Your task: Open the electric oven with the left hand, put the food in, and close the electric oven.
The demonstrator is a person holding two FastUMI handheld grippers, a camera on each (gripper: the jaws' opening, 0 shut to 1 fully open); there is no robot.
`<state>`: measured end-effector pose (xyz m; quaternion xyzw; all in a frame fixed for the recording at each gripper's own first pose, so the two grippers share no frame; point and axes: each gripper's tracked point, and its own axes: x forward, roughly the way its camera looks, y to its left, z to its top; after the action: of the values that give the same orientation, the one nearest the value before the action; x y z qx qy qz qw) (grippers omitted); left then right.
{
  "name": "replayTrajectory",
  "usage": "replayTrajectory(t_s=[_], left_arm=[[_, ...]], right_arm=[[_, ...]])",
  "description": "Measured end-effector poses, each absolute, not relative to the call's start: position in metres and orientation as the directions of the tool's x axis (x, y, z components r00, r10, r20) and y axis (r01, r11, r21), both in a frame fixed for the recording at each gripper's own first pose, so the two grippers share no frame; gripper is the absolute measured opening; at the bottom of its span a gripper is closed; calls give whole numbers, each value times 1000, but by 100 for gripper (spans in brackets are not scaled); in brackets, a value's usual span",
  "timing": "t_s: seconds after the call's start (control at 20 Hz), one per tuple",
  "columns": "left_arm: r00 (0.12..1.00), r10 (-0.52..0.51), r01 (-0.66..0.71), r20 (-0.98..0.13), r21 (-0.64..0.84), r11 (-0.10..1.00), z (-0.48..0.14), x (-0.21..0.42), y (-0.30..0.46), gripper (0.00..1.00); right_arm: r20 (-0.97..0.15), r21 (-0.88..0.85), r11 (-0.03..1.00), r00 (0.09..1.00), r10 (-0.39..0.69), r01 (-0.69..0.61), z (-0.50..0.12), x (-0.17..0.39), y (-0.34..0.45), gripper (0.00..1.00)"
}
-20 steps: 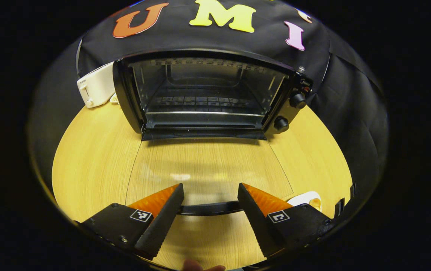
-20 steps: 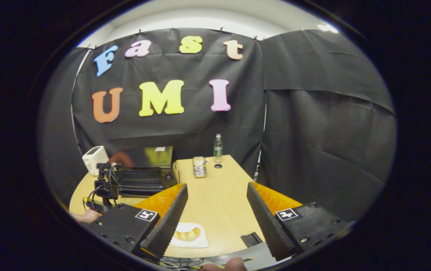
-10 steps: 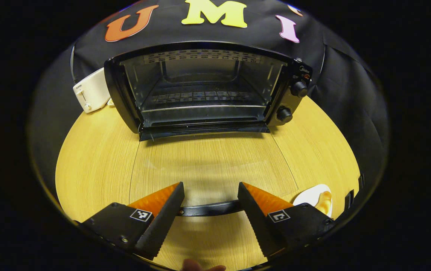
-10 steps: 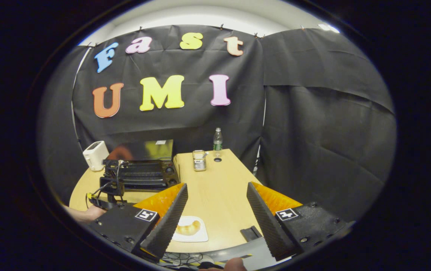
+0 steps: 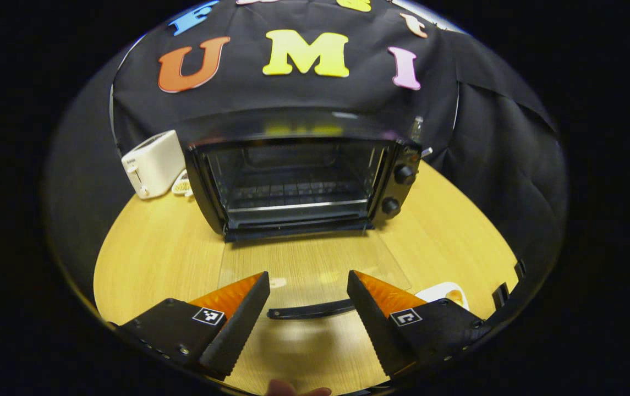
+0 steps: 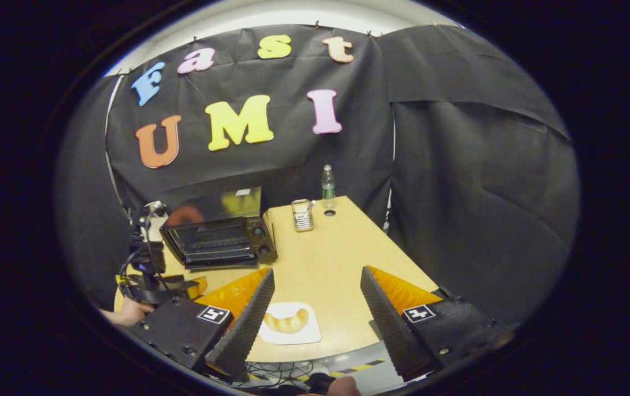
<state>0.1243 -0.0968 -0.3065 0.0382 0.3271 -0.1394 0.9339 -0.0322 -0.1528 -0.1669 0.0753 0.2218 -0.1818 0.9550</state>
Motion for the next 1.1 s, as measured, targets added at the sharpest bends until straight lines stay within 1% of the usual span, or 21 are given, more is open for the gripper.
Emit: replayTrajectory(t_s=[0.15,0.2,0.35,0.5,0.55,0.6,0.85,1.05,1.1], left_arm=[[791,-265,305,-552,-22,952,-264,106,-92,94],[802,-267,307,-534,-16,952,-251,100,-87,93],[838,-248,285,-486,2,959,-216,78,-71,93],[851,-219,234,-477,-29,972,-194,52,-60,93],[857,-204,213,-473,-36,976,-186,45,-57,93],[867,-194,194,-459,-49,980,-177,39,-55,93],[892,-150,145,-427,-46,988,-157,29,-54,93],[869,-132,133,-476,-33,991,-170,25,-52,93],[864,-132,129,-487,-39,991,-173,22,-53,93]], right_arm=[[-503,109,927,824,-260,359,-196,-24,-143,97],[-526,123,928,816,-240,353,-210,-23,-140,99],[-588,164,929,789,-178,332,-247,-15,-130,97],[-643,200,927,756,-120,318,-286,-1,-125,95],[-660,210,926,745,-103,314,-298,5,-123,97],[-673,219,924,734,-90,314,-310,9,-123,94],[-736,252,916,677,-28,312,-364,18,-120,89],[-782,285,898,623,17,334,-399,24,-120,82],[-789,301,889,614,27,346,-405,26,-120,77]])
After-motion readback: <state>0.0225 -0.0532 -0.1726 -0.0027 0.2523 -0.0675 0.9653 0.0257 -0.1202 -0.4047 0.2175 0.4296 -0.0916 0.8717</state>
